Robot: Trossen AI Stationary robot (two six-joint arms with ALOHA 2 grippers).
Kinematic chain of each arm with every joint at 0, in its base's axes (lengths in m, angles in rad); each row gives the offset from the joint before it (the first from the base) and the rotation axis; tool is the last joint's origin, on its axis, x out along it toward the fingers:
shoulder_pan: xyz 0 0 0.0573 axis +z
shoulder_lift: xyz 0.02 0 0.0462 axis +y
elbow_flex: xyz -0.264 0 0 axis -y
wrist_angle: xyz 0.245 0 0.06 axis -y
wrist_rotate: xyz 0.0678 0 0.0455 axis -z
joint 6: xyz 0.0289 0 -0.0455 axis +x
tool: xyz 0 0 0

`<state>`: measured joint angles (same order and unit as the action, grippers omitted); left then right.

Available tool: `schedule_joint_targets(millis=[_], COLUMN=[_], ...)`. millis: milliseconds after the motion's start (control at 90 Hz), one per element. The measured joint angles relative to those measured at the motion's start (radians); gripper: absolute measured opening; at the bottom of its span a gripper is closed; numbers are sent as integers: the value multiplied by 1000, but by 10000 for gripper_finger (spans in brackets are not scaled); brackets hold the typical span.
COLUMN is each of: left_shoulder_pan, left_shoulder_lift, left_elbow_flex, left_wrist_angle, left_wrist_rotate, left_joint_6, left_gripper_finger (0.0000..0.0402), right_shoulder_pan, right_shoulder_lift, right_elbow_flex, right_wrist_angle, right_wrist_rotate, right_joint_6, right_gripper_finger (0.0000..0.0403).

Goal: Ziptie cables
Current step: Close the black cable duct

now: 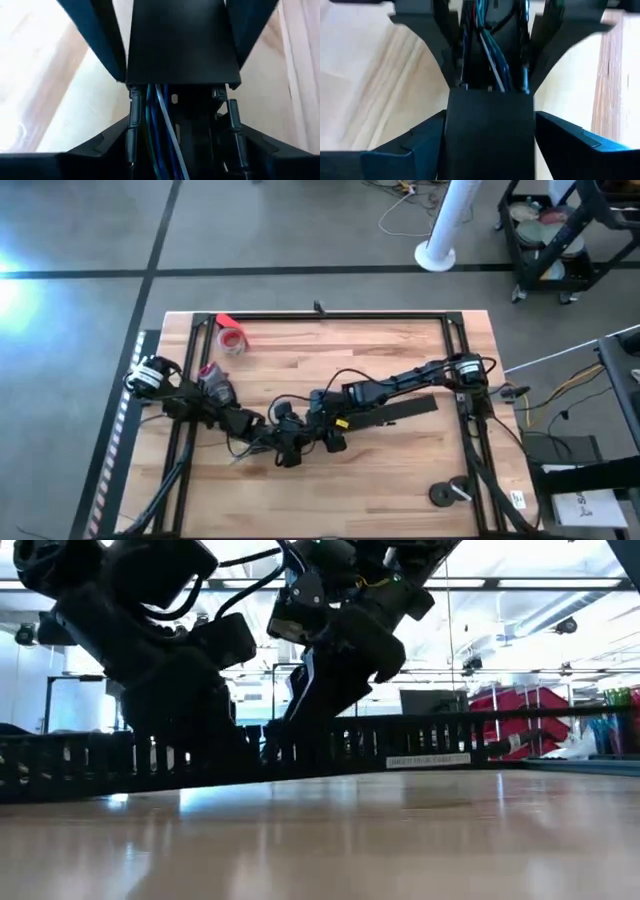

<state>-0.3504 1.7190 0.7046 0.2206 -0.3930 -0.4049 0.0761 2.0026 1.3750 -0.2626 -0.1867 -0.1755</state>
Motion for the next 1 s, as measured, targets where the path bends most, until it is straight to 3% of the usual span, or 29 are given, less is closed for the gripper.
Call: schedule_joint_targets(millis=[311,500,656,1000], left_shoulder_pan=[0,-5,-40,-66], left_shoulder_lift=[-5,-69,-82,-54], left_elbow_flex=[-1,2,2,-3], left_wrist_angle=[-9,-73,-177,-161], left_wrist_rotate=[42,63,63,25], left_joint_6=[12,5,-76,-121], left_gripper_finger=[277,284,272,232], right_shoulder_pan=[0,0,2,3], right_shoulder_lift=[-2,-2,1,4], right_elbow_flex=[-1,-1,-6,-17], right_wrist_angle=[-20,-46,-62,-41], right_wrist_rotate=[3,3,4,-1], right_joint_6=[8,22,26,44], right_gripper_finger=[316,322,314,255])
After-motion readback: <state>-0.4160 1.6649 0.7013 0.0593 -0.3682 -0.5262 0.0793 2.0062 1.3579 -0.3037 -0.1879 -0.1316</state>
